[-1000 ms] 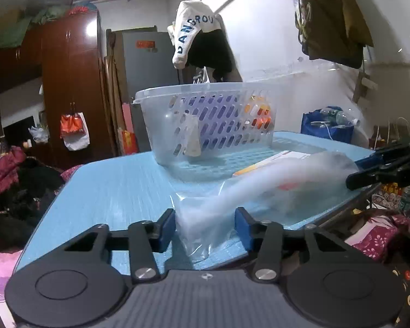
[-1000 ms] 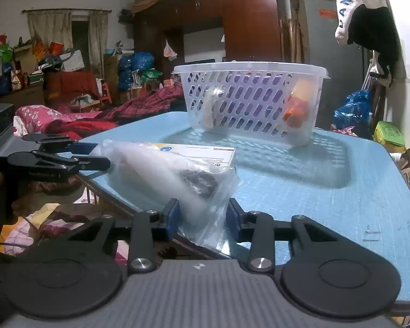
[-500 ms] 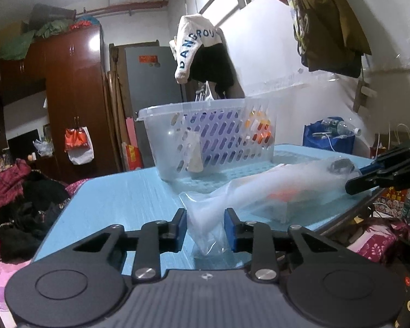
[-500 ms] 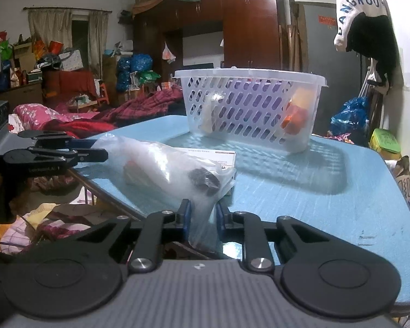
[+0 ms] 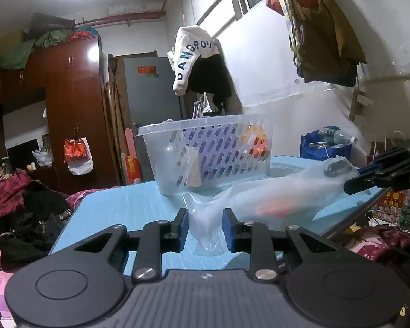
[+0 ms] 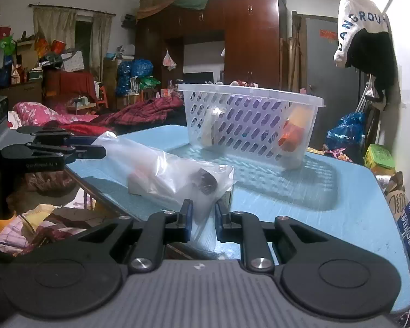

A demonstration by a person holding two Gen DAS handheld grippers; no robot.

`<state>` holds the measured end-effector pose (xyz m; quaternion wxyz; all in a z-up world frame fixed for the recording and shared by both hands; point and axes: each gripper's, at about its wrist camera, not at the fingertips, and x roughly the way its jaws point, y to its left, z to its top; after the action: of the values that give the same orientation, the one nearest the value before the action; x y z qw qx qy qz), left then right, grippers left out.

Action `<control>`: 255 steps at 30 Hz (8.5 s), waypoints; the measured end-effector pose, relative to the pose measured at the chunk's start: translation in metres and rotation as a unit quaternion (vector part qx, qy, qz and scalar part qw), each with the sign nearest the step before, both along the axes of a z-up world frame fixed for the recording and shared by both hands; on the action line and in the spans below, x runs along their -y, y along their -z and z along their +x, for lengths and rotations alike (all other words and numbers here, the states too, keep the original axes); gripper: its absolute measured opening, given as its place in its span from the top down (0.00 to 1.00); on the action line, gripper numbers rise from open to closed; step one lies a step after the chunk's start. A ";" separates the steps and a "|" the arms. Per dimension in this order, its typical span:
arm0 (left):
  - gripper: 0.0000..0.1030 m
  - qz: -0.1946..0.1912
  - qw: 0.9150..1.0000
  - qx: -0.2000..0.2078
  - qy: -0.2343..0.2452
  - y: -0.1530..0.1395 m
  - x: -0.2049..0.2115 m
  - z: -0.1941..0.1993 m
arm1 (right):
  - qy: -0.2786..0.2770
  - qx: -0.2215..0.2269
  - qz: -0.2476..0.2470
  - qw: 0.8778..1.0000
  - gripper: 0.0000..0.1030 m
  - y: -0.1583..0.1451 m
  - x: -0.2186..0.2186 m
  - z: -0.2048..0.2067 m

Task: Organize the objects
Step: 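Lift the plastic bag with the left gripper while the right gripper grasps it too, then carry the plastic bag with both grippers over the white basket, then open both grippers to drop the bag into the basket, then close both grippers on the white-and-orange medicine box, then lift the medicine box with both grippers and carry it over the basket, then lower the medicine box into the basket and open both grippers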

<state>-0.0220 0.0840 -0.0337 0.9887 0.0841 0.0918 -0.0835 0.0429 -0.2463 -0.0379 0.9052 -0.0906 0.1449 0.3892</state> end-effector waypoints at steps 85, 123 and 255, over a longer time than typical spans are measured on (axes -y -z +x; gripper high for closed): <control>0.76 0.032 0.999 0.018 -0.008 0.005 0.000 0.000 | 0.002 0.034 -0.024 0.999 0.83 0.005 -0.017 -0.008; 0.78 0.027 0.998 0.034 -0.037 -0.137 0.021 0.181 | 0.046 0.065 0.025 0.997 0.85 -0.130 -0.041 0.157; 0.17 -0.017 0.997 -0.040 -0.056 -0.121 0.027 0.213 | 0.115 -0.001 0.051 0.992 0.00 -0.089 -0.046 0.176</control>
<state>0.1912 0.0565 0.0876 0.9886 0.0583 0.1346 -0.0327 0.2186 -0.2000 0.0508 0.9472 -0.0271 0.1354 0.2894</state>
